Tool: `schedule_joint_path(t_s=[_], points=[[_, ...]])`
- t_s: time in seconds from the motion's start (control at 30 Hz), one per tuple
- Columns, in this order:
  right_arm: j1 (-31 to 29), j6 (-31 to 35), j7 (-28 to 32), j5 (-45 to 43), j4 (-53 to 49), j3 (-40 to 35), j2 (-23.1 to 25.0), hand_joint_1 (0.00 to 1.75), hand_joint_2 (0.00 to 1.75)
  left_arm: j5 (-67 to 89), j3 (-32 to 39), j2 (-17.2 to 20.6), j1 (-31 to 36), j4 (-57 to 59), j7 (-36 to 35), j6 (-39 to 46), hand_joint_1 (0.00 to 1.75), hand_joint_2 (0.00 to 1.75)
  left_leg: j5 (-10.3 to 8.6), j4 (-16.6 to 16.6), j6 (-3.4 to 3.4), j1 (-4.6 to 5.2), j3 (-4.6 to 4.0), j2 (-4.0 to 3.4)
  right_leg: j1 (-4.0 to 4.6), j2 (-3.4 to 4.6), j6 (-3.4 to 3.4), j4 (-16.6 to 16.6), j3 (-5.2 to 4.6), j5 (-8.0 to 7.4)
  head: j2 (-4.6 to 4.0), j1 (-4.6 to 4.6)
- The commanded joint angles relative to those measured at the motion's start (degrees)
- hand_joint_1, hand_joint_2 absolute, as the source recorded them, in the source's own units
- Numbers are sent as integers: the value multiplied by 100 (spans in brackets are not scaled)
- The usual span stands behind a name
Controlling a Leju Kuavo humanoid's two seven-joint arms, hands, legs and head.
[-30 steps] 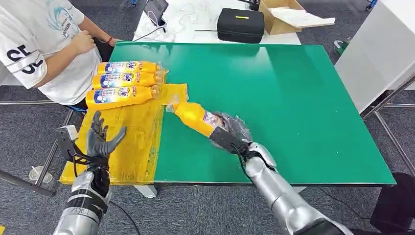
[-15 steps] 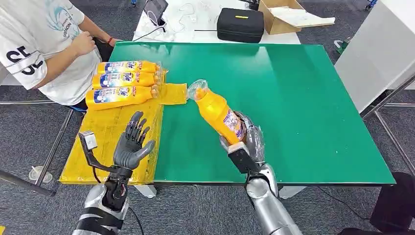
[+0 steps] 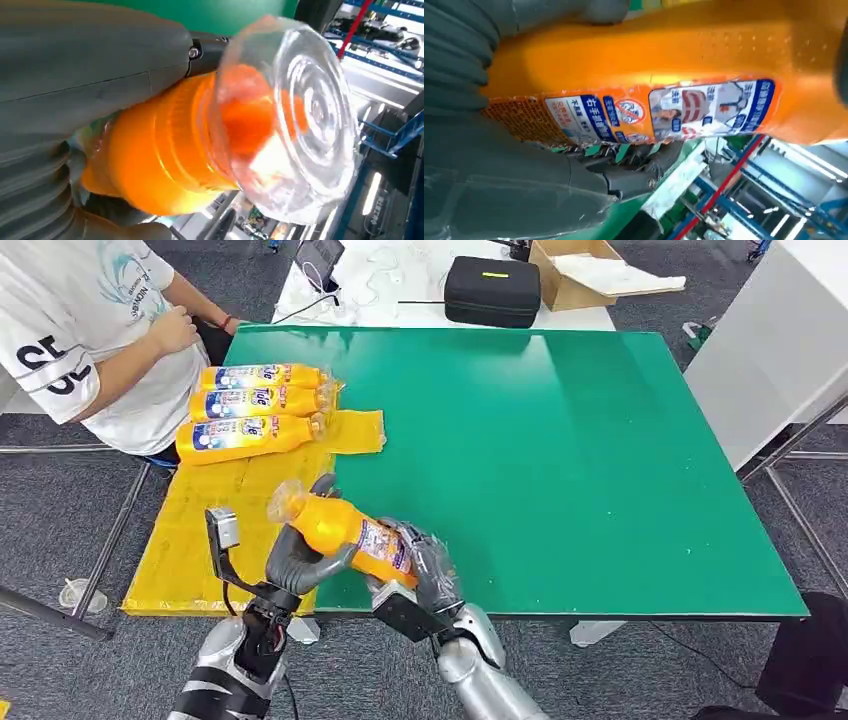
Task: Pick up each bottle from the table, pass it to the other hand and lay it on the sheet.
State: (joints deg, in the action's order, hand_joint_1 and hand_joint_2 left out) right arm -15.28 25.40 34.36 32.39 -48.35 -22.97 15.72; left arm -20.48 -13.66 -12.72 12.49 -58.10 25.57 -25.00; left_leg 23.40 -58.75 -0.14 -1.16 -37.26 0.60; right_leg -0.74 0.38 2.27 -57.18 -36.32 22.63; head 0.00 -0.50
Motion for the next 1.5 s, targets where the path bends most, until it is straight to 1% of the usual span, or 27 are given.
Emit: schedule_joint_path(t_s=[0.03, 0.17, 0.23, 0.33, 0.43, 0.47, 0.5, 0.53, 0.6, 0.63, 0.67, 0.73, 0.77, 0.9, 0.97, 1.0, 1.07, 1.1, 1.13, 1.17, 1.2, 1.3, 1.33, 1.37, 1.4, 1.47, 1.5], points=[[-475, 13, -140, 57, 920, -526, 131, 175, 175, 52, -301, 129, 385, 656, -2, 14, 0, 175, 3, 4, 4, 3, 16, -7, -1, 2, -5, 3, 14, 2, 0, 2], [-566, 39, -162, -61, 1058, -582, 158, 175, 175, -24, -366, 137, 374, 728, -7, -163, 0, 175, 7, 6, 4, 2, 30, -10, 1, 2, -10, 4, 26, 5, 2, 0], [-584, 46, -164, -100, 1084, -593, 139, 175, 175, -15, -410, 165, 348, 698, 12, -199, 0, 175, 3, 4, 3, 1, 16, -7, 1, 2, -6, 4, 13, 1, 0, 0], [-593, 31, -160, -178, 1115, -606, 115, 175, 175, -61, -517, 217, 304, 625, 8, -363, 0, 175, 10, 6, 7, 2, 39, -10, 3, 1, -9, 6, 36, 8, 0, 0], [-593, 28, -122, -237, 1084, -614, 134, 175, 175, 55, -582, 232, 302, 531, 70, -270, 0, 175, 3, 3, 4, 4, 15, -6, -2, 1, -4, 1, 12, 3, 0, 0], [-590, 33, -123, -250, 1050, -637, 145, 175, 175, 270, -655, 261, 329, 495, 142, -68, 9, 175, 7, 3, 6, 2, 26, -10, 1, 2, -7, 2, 23, 6, 0, 2], [-599, 35, -164, -243, 1037, -667, 152, 175, 175, 366, -670, 249, 365, 518, 126, -3, 110, 175, 6, 2, 5, 3, 21, -9, 0, 2, -7, 1, 18, 5, 2, 0], [-601, 41, -175, -243, 1036, -669, 157, 175, 175, 371, -657, 249, 374, 533, 122, 17, 175, 175, 4, 1, 4, 3, 14, -8, 0, 2, -5, -1, 11, 3, 0, 2], [-610, 36, -190, -279, 1036, -665, 163, 175, 175, 437, -696, 279, 406, 593, 124, -22, 175, 175, 6, 1, 4, 2, 21, -10, 1, 2, -8, -1, 18, 5, 0, 0], [-612, 39, -196, -301, 1042, -659, 164, 175, 175, 553, -728, 296, 410, 573, 179, 38, 175, 175, 4, 0, 3, 1, 13, -6, 1, 1, -6, -1, 11, 3, 0, 2], [-614, 38, -181, -328, 1039, -646, 160, 175, 175, 607, -687, 287, 410, 559, 217, 131, 175, 175, 7, 2, 5, 2, 27, -7, 1, -2, -10, -1, 25, 7, 0, 0], [-610, 21, -175, -364, 1006, -632, 153, 175, 175, 839, -675, 299, 425, 470, 296, 312, 175, 175, 3, 2, 3, 2, 13, -8, 0, 3, -6, 1, 11, 1, 2, 2], [-604, 8, -175, -386, 985, -620, 152, 175, 175, 906, -665, 298, 428, 441, 273, 365, 175, 175, 8, 3, 6, 3, 26, -14, 1, 6, -9, 1, 21, 5, 0, 0], [-605, -2, -175, -387, 980, -624, 150, 175, 175, 943, -675, 304, 430, 430, 269, 376, 175, 175, 4, 3, 3, 2, 16, -9, 1, 3, -6, 1, 13, 2, 0, 2], [-601, 18, -176, -398, 960, -611, 151, 175, 175, 1041, -665, 301, 434, 425, 283, 439, 175, 175, 12, 5, 7, 3, 40, -18, 1, 8, -11, 3, 34, 8, 0, 2], [-598, 23, -172, -411, 950, -600, 151, 175, 175, 1054, -663, 307, 436, 430, 270, 430, 175, 175, 6, 2, 4, 2, 19, -14, 1, 7, -6, 2, 15, 2, 2, 0], [-595, 81, -179, -408, 941, -582, 150, 175, 175, 805, -566, 299, 458, 534, 84, 252, 175, 175, 11, 3, 6, 2, 34, -14, 2, 4, -11, 1, 30, 8, 0, 0], [-597, 136, -169, -381, 939, -591, 139, 154, 175, 701, -534, 313, 469, 567, 86, 145, 175, 175, 7, 4, 5, 2, 25, -8, 1, 1, -8, 2, 23, 5, 0, 2], [-586, 211, -159, -372, 930, -565, 151, 80, 175, 513, -455, 301, 485, 615, 64, 26, 175, 175, 8, 4, 5, 1, 30, -13, 3, 5, -9, 3, 27, 5, 0, 2], [-574, 311, -156, -378, 916, -526, 160, 0, 175, 406, -406, 298, 484, 598, 59, -36, 175, 175, 5, 4, 4, 2, 20, -14, 1, 8, -7, 3, 17, 1, 0, 0], [-558, 454, -161, -384, 882, -474, 181, 0, 175, 315, -331, 284, 465, 522, 97, -32, 175, 175, 10, 5, 6, 2, 35, -20, 2, 11, -10, 4, 30, 5, 0, 2], [-562, 448, -166, -384, 868, -475, 183, 0, 175, 289, -315, 295, 474, 488, 72, -49, 175, 175, 6, 3, 4, 1, 21, -11, 2, 3, -8, 1, 18, 4, 2, 0], [-553, 413, -186, -392, 837, -477, 179, 0, 0, 250, -292, 287, 447, 414, 37, -44, 175, 175, 9, 4, 6, 1, 35, -9, 3, 0, -11, 2, 32, 8, 2, 2], [-557, 430, -231, -400, 780, -454, 161, 0, 0, 208, -212, 282, 448, 327, 58, 42, 175, 175, 7, 4, 5, 2, 28, -8, 2, 0, -9, 3, 25, 6, 0, 0], [-558, 610, -226, -362, 669, -416, 138, 0, 0, 169, -56, 261, 492, 248, 115, 235, 175, 175, 5, 2, 4, 1, 18, -12, 2, 6, -6, 2, 15, 2, 0, 2], [-540, 573, -254, -446, 506, -353, 127, 0, 0, 123, 108, 242, 547, 195, 96, 419, 175, 175, 9, 1, 7, 2, 27, -14, 2, 5, -8, 1, 24, 6, 0, 0], [-537, 631, -259, -459, 369, -313, 104, 0, 0, 171, 224, 260, 617, 137, 133, 631, 175, 175, 4, -2, 4, 1, 11, -10, 1, 3, -6, -2, 9, 2, 0, 2]])
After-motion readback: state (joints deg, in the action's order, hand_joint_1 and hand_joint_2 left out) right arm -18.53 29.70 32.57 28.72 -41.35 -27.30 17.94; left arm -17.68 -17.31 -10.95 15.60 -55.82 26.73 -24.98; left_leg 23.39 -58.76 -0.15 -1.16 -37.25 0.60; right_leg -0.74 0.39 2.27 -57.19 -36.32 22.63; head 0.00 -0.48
